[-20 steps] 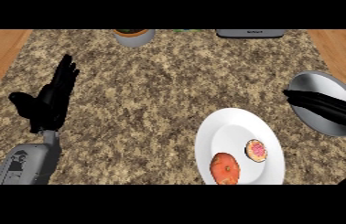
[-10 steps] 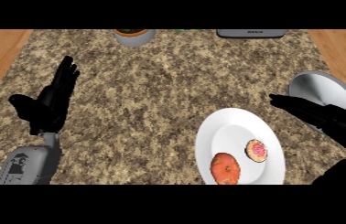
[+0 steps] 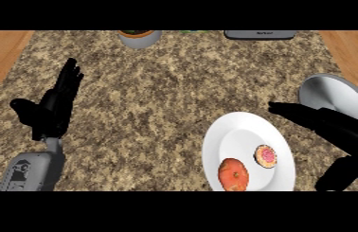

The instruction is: Pick the cupcake from the plate and place it in the pan

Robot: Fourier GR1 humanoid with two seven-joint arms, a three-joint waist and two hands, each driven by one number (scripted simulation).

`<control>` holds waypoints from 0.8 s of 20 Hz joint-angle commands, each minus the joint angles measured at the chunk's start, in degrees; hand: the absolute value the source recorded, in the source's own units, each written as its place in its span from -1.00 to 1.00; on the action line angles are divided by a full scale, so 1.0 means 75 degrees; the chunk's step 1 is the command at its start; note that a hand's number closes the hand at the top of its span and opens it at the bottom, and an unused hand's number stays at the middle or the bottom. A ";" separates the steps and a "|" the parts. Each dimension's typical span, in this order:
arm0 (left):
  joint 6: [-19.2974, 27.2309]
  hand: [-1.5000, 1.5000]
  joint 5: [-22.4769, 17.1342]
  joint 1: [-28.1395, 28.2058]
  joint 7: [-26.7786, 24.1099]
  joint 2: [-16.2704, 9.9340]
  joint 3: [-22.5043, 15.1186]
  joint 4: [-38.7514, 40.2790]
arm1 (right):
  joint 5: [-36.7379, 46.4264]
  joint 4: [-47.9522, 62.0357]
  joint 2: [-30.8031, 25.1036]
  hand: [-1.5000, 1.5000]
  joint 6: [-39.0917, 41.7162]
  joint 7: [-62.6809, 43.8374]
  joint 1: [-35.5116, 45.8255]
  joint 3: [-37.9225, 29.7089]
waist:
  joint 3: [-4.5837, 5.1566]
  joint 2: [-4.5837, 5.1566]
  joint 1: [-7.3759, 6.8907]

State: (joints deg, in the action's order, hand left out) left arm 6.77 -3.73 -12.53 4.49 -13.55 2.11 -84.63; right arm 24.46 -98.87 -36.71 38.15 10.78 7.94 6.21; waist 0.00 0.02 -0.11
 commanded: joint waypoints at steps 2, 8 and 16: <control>-0.0057 0.00 0.0094 -0.0194 -0.0263 0.0134 0.0178 0.0418 | 0.0793 0.0342 0.0382 -1.00 0.0159 0.0199 0.0283 0.0348 | 0.0001 0.0004 0.0009; -0.0051 0.00 0.0180 -0.0304 0.0064 0.0129 0.0249 0.0206 | 0.1552 -0.0299 0.0965 -1.00 0.0040 -0.0431 -0.0067 0.0701 | 0.0003 -0.0005 0.0027; -0.0229 0.00 0.0266 -0.0325 -0.0074 0.0191 0.0280 0.0320 | 0.3022 0.0117 0.0758 -1.00 -0.0065 -0.0152 -0.0033 0.1194 | 0.0002 0.0000 0.0033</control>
State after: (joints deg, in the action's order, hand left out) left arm 5.67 -2.13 -13.50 5.69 -12.17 3.45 -85.21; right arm 43.32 -97.19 -31.33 36.81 10.62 8.16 13.20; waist 0.00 -0.01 -0.05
